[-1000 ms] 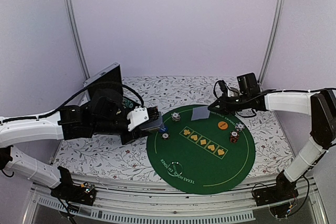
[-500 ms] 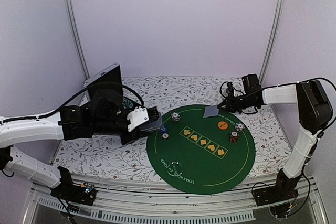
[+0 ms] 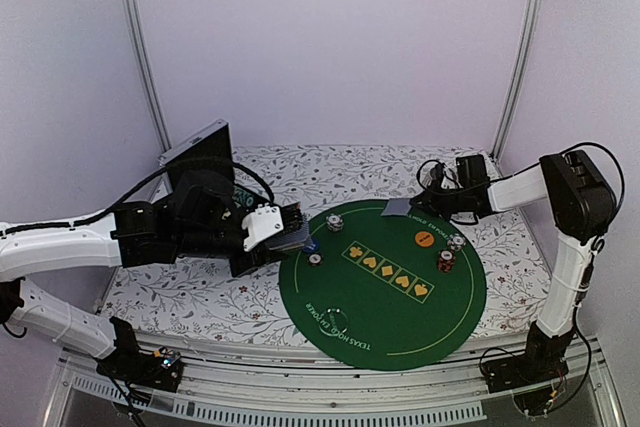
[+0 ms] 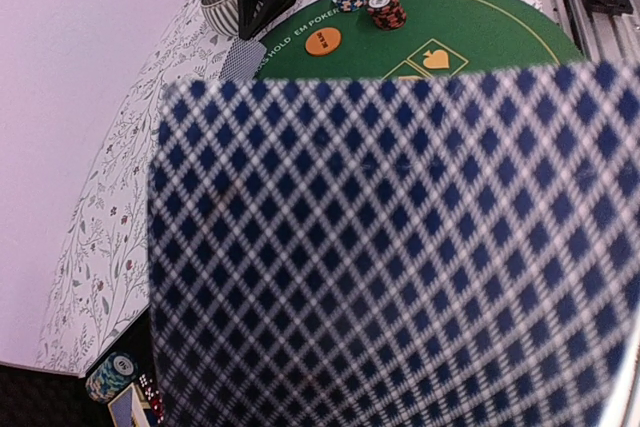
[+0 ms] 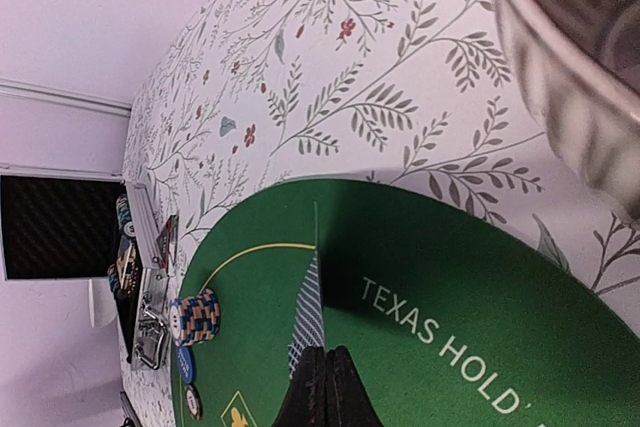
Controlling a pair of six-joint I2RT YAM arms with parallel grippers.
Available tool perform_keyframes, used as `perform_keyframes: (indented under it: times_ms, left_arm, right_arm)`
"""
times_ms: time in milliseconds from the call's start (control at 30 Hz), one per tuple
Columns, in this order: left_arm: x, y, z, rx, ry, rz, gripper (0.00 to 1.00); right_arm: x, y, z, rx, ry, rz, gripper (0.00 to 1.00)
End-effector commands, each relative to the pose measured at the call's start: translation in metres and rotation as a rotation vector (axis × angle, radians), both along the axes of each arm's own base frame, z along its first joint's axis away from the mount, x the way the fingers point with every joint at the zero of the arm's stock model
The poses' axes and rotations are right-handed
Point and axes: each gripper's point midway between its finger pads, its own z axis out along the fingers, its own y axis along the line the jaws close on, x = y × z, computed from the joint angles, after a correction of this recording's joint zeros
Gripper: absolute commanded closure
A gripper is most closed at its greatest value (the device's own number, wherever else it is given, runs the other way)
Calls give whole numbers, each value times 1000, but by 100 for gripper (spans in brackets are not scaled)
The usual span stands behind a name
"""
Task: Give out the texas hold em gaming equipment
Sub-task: Distribute the poker card in the big blind area.
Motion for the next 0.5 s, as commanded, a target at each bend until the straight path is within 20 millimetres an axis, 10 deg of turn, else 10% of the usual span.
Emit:
perform_keyframes:
  times_ms: [0, 467]
  left_arm:
    - [3, -1, -1, -18, 5, 2, 58]
    - [2, -1, -2, -13, 7, 1, 58]
  right_arm:
    - [9, 1, -18, -11, 10, -58, 98]
    - [-5, -12, -38, -88, 45, -102, 97]
